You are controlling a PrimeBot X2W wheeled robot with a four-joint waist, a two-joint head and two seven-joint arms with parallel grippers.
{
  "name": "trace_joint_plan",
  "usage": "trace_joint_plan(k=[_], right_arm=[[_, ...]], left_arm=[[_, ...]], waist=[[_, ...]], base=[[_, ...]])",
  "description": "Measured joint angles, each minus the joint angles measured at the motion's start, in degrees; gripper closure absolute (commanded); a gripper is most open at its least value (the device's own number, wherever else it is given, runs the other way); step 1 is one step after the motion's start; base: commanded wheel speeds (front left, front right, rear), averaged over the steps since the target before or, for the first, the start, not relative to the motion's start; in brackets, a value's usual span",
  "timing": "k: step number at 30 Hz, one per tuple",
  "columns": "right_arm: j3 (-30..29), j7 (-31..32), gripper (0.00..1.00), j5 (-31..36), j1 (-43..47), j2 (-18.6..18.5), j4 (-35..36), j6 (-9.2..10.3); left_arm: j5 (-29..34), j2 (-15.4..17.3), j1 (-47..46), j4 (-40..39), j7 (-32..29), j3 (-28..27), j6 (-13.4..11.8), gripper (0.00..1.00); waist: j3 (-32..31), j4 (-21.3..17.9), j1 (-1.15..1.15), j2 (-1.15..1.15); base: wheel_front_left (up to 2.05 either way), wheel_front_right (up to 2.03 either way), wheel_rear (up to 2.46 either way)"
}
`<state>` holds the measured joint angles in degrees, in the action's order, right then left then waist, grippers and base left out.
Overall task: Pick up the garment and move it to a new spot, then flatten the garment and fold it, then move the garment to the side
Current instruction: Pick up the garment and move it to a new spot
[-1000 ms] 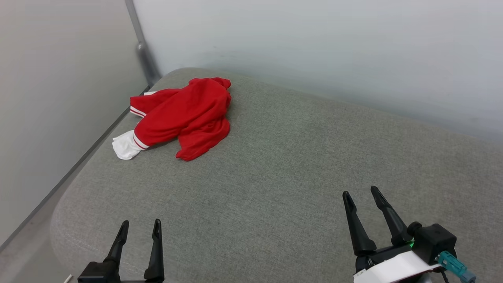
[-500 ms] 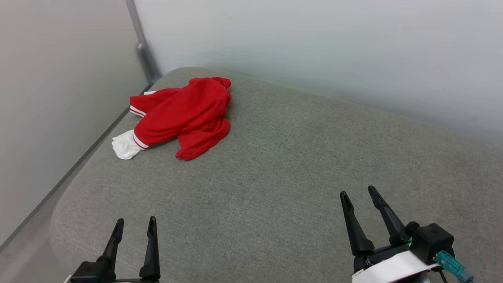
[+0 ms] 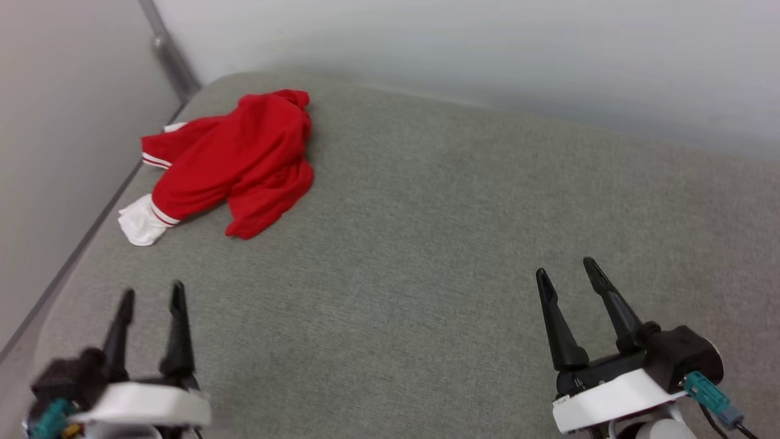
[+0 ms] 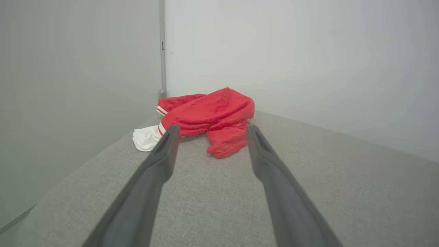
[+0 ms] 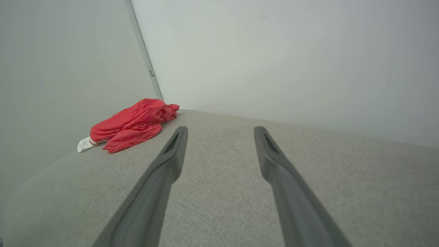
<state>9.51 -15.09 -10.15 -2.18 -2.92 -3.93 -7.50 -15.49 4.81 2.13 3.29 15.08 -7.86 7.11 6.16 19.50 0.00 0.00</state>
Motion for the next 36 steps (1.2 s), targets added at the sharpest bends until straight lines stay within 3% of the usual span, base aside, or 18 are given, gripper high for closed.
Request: trace_joint_plan(k=[3, 6, 14, 19, 27, 36], right_arm=[[0.3, 0.0, 0.00, 1.9, -1.2, 0.0, 1.3, 0.00], [-0.1, 0.0, 0.00, 4.1, -2.7, 0.0, 3.0, 0.00], [-0.3, 0.3, 0.00, 8.2, -6.1, 0.0, 8.1, 0.00], [-0.3, 1.5, 0.00, 9.0, -7.5, 0.0, 11.5, 0.00], [0.2, 1.8, 0.00, 9.6, -8.3, 0.0, 14.3, 0.00], [0.2, 1.5, 0.00, 10.5, -8.8, 0.0, 14.5, 0.00]], left_arm=[[-3.0, 4.4, -5.2, 2.9, -0.2, -0.2, 0.2, 0.00], [-8.2, 9.8, -12.0, 5.9, -4.2, 0.6, 0.3, 0.00], [-23.9, 27.5, -28.1, 11.8, -25.1, 7.7, 0.3, 0.00], [-32.6, 36.7, -36.0, 14.7, -37.2, 12.4, 0.4, 0.00], [-44.9, 42.0, -45.2, 22.6, -56.3, 14.9, 0.4, 0.00], [-45.2, 44.1, -50.4, 28.6, -63.2, 18.6, 0.4, 0.00]], waist=[[2.4, -1.3, 0.00, 0.00], [5.4, -2.6, 0.00, 0.00], [14.4, -6.2, 0.01, 0.00], [20.0, -8.6, 0.01, 0.00], [27.0, -12.6, 0.01, 0.00], [31.7, -15.6, 0.01, 0.00]], base=[[0.00, 0.00, 0.00], [0.00, 0.00, 0.00], [0.00, 0.00, 0.00], [0.00, 0.00, 0.00], [0.00, 0.00, 0.00], [0.00, 0.00, 0.00]])
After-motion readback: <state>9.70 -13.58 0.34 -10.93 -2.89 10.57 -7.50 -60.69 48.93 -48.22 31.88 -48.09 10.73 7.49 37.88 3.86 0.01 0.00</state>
